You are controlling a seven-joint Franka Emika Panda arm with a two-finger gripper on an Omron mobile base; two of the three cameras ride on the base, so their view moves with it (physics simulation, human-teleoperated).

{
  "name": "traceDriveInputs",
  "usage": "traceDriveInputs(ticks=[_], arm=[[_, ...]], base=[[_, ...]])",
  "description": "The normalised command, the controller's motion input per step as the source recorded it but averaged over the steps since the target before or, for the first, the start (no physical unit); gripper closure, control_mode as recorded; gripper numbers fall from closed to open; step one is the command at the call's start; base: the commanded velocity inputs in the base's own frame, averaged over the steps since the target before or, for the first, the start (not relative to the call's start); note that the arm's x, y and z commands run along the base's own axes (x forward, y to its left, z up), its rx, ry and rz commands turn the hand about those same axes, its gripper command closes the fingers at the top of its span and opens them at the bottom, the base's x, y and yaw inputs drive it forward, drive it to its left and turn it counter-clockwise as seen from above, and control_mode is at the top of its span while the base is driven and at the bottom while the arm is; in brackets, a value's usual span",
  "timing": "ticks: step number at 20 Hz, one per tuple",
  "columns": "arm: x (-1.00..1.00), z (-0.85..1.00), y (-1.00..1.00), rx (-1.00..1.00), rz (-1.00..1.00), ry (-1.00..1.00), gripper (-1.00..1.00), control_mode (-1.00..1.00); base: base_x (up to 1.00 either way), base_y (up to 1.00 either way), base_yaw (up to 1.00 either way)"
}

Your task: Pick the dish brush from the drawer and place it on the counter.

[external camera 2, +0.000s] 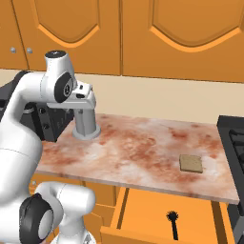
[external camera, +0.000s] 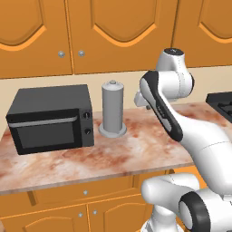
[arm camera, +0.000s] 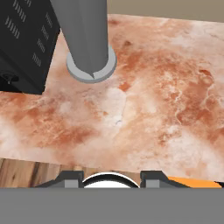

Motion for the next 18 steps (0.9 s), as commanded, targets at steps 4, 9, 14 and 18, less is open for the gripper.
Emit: traceDriveInputs(ticks=[4, 9, 14, 18], arm=[[-0.05, 0.00, -0.18, 0.00, 0.00, 0.00, -1.00, -1.00], [-0.29, 0.00, -0.65, 0.05, -0.01, 0.00, -1.00, -1.00], [-0.41, -0.01, -0.92, 0.07, -0.02, 0.00, -1.00, -1.00], [-0.74, -0.18, -0.92, 0.02, -0.05, 0.00, -1.00, -1.00]], base=[[0.00, 0.00, 0.00], [0.00, 0.00, 0.00], [0.00, 0.00, 0.00], [0.00, 0.00, 0.00]])
